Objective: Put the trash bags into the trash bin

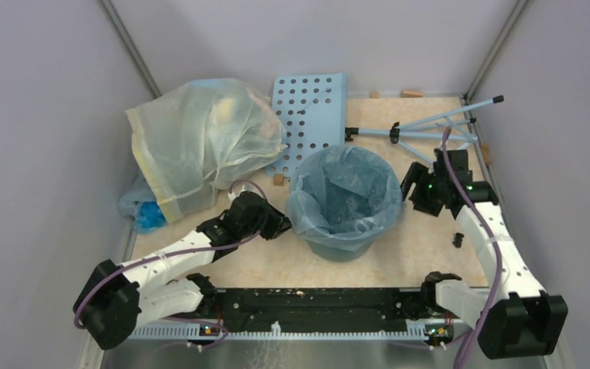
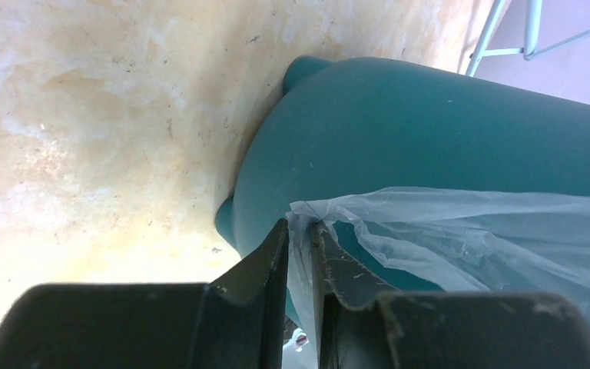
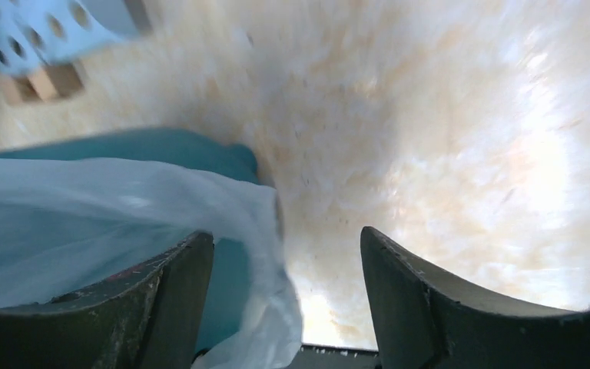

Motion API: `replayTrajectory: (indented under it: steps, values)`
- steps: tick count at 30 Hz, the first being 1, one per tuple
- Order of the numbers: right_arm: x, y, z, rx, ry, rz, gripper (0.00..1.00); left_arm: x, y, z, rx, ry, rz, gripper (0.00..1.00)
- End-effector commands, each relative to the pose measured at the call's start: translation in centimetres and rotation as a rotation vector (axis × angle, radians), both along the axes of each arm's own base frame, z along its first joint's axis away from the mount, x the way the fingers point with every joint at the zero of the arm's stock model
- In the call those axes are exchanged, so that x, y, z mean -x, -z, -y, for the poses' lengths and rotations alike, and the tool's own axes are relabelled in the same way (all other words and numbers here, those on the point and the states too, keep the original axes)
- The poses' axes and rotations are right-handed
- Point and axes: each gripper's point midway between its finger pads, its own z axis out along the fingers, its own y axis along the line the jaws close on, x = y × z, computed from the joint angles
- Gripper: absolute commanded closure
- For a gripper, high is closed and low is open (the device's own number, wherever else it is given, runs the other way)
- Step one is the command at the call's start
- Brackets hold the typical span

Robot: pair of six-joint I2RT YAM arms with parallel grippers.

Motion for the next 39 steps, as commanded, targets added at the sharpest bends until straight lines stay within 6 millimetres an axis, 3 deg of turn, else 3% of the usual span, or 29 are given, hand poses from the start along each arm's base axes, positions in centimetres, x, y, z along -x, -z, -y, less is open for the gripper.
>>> replayTrajectory:
  steps: [1,5,7,8,11,14,17,19,21,24,31,39]
  values:
    - [-1.5,-8.7,4.1,0.208,0.081,0.242,0.31,-0.6,-2.6,-0.6,-0.014,-0.012,0.072,0.78]
    - [-1.5,-14.9,4.3,0.237,0.043,0.375,0.45,-0.4,-2.8,-0.8,-0.021,-0.004,0.077,0.79]
    - [-1.5,-17.7,2.7,0.214,-0.068,0.445,0.74,-0.2,-2.7,-0.7,-0.028,0.010,0.075,0.79]
    - [-1.4,-18.7,1.7,0.201,-0.124,0.463,0.96,-0.3,-2.8,-0.7,-0.032,0.014,0.076,0.79]
    - [-0.7,-20.8,-2.4,0.166,-0.312,0.496,1.00,-0.4,-2.7,-0.8,-0.056,0.023,0.083,0.79]
    - [0.7,-21.3,-7.6,0.151,-0.510,0.542,1.00,-0.6,-2.8,-0.8,-0.070,0.026,0.093,0.79]
    - [2.3,-19.7,-11.4,0.186,-0.664,0.549,1.00,-0.7,-2.8,-0.6,-0.077,0.037,0.096,0.82]
    - [3.1,-18.3,-13.1,0.232,-0.746,0.534,1.00,-0.8,-2.8,-0.5,-0.084,0.049,0.095,0.90]
    - [3.6,-16.8,-14.4,0.293,-0.814,0.530,1.00,-0.8,-2.6,-0.3,-0.097,0.063,0.088,1.00]
    - [4.4,-14.3,-15.9,0.376,-0.907,0.526,1.00,-0.8,-2.6,-0.1,-0.109,0.079,0.082,1.00]
    - [4.9,-7.0,-17.4,0.373,-0.962,0.402,1.00,-0.9,-2.1,0.0,-0.122,0.084,0.068,1.00]
    - [6.0,-0.1,-17.0,0.387,-1.003,0.217,1.00,-0.7,-1.2,0.2,-0.141,0.108,0.050,1.00]
